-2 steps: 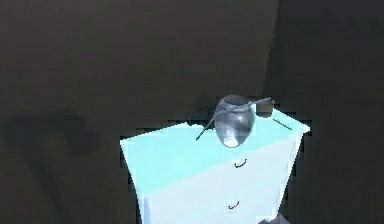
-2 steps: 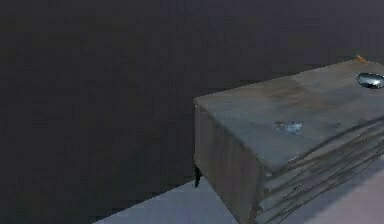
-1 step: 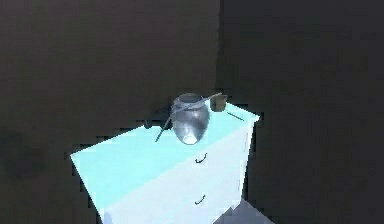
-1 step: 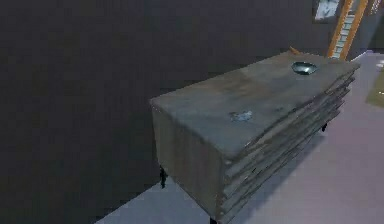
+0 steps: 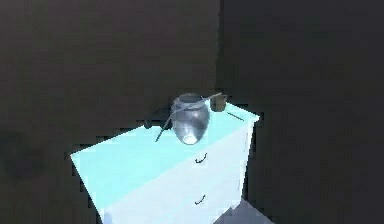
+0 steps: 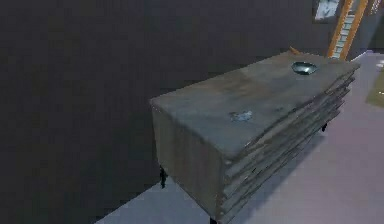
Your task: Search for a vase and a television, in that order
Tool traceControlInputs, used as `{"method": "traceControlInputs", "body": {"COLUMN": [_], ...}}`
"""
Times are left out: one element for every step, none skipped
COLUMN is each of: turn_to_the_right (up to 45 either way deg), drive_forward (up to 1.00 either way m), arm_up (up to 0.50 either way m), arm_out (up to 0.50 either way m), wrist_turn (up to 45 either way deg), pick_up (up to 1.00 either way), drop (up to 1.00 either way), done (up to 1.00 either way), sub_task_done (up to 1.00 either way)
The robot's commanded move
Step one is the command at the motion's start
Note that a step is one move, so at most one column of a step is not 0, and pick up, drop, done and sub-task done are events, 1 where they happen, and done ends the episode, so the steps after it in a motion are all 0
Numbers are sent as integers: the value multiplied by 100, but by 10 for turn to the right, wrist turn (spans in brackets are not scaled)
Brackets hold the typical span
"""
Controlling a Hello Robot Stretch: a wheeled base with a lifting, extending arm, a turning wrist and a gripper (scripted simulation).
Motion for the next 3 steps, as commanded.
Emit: {"method": "traceControlInputs", "body": {"turn_to_the_right": [450, 450, 450], "drive_forward": [0, 0, 0], "arm_up": [0, 0, 0], "arm_out": [0, 0, 0], "wrist_turn": [0, 0, 0], "pick_up": [0, 0, 0], "drop": [0, 0, 0], "done": [0, 0, 0], "sub_task_done": [0, 0, 0]}}
